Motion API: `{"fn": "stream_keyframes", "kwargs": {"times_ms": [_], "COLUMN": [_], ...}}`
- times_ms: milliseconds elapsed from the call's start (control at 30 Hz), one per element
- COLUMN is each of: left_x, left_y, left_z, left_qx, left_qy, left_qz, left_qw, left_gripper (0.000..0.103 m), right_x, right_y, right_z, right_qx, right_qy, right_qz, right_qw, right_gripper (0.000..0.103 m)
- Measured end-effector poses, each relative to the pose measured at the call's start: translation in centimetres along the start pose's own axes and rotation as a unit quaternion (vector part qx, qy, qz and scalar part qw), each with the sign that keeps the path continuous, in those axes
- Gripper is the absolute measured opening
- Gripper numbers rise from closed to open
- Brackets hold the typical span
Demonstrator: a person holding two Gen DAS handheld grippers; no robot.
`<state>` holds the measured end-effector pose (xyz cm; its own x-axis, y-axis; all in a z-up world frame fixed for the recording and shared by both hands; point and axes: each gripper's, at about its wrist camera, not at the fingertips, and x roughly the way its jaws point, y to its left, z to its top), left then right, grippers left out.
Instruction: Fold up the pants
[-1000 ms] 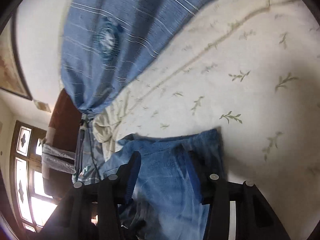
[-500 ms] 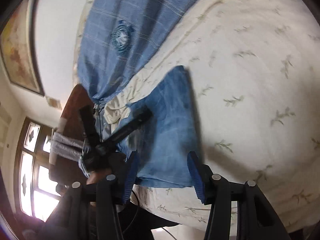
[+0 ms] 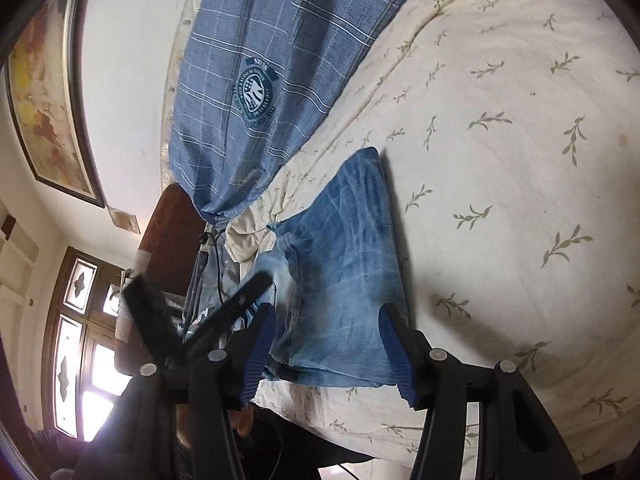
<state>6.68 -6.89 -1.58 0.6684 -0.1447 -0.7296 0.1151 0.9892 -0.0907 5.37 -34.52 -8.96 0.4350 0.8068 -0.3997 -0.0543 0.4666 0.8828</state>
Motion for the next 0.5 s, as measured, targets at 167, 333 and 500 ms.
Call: {"fn": "stream_keyframes", "kwargs": {"times_ms": [167, 333, 500], "left_x": [-2.4, -2.5, -3.3], "left_y": [-0.4, 0.9, 3.0], "left_z": [-2.0, -2.5, -2.3], "left_qx": [0.031, 0.019, -0.017], "left_qy": [-0.044, -0.045, -0.043], "left_qz": [-0.021, -0.027, -0.010], "left_qw": [0.9983, 0.9984, 0.9989], "left_gripper": [0.083, 0.083, 0.083], "right_x": [0.4, 0.6, 0.4], "right_y": [0.2, 0.4, 0.4], "right_z": [-0.4, -0.9, -1.1], "right_qx": [0.012, 0.024, 0.026], "right_qy": [-0.006, -0.009, -0.008], "right_qz": [0.008, 0.005, 0.009], "right_qw": [1.000, 1.000, 1.000], "right_gripper": [0.057, 0.057, 0.057]}}
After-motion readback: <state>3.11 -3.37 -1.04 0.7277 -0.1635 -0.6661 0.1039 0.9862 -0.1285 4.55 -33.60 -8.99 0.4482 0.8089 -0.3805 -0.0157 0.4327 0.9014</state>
